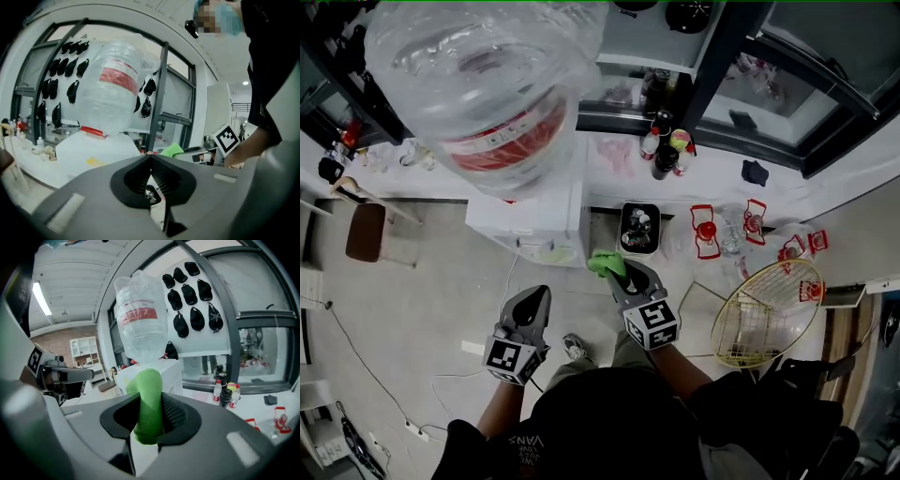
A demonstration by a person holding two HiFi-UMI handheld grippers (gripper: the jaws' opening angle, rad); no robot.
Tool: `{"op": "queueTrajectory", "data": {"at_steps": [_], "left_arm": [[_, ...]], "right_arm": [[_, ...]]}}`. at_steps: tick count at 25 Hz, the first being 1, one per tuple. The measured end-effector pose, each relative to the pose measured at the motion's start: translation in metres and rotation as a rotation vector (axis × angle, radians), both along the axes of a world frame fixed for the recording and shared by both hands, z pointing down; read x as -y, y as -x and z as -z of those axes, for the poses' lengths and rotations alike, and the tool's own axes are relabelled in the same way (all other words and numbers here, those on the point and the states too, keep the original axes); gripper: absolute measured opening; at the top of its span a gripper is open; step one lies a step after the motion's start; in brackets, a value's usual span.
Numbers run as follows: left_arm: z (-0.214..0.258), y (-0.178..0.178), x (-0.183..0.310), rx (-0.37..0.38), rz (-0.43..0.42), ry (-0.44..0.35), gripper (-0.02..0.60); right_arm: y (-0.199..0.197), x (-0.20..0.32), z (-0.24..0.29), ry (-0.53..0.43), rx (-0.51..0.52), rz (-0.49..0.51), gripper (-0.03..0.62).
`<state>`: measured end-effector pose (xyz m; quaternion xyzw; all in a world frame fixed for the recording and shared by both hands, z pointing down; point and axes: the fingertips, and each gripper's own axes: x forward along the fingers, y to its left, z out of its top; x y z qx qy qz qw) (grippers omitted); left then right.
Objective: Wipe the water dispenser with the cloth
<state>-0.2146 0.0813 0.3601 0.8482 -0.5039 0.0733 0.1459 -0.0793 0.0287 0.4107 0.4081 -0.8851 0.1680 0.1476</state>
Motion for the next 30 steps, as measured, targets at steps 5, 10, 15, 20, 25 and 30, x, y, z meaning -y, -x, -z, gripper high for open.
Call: {"op": "queueTrajectory", "data": {"at_steps": [5, 10, 15, 20, 25, 30], "left_arm": [[-0.013, -0.031, 0.028, -0.011, 0.054, 0.017, 0.002], [-0.038, -0.048, 0.052, 0.000, 0.082, 0.063, 0.002], [-0.066, -0.053, 0.067, 0.034, 0.070, 0.104, 0.002], [-0.083, -0.059, 0.076, 0.048, 0.062, 0.117, 0.002], [-0.087, -0.064, 0.086, 0.039, 0.064, 0.129, 0.002], [-0.097, -0.077, 0.092, 0.030, 0.072, 0.145, 0.002]], "right_arm": [[-0.001, 0.030, -0.029, 0.034, -0.046, 0.137, 0.114], [0.016, 0.059, -0.053, 0.036, -0.046, 0.244, 0.114], [0.040, 0.074, -0.079, 0.039, -0.009, 0.301, 0.115], [0.050, 0.097, -0.092, 0.007, 0.001, 0.308, 0.114], [0.053, 0.137, -0.104, 0.003, -0.011, 0.283, 0.114], [0.051, 0.189, -0.110, -0.041, -0.059, 0.284, 0.114]]}}
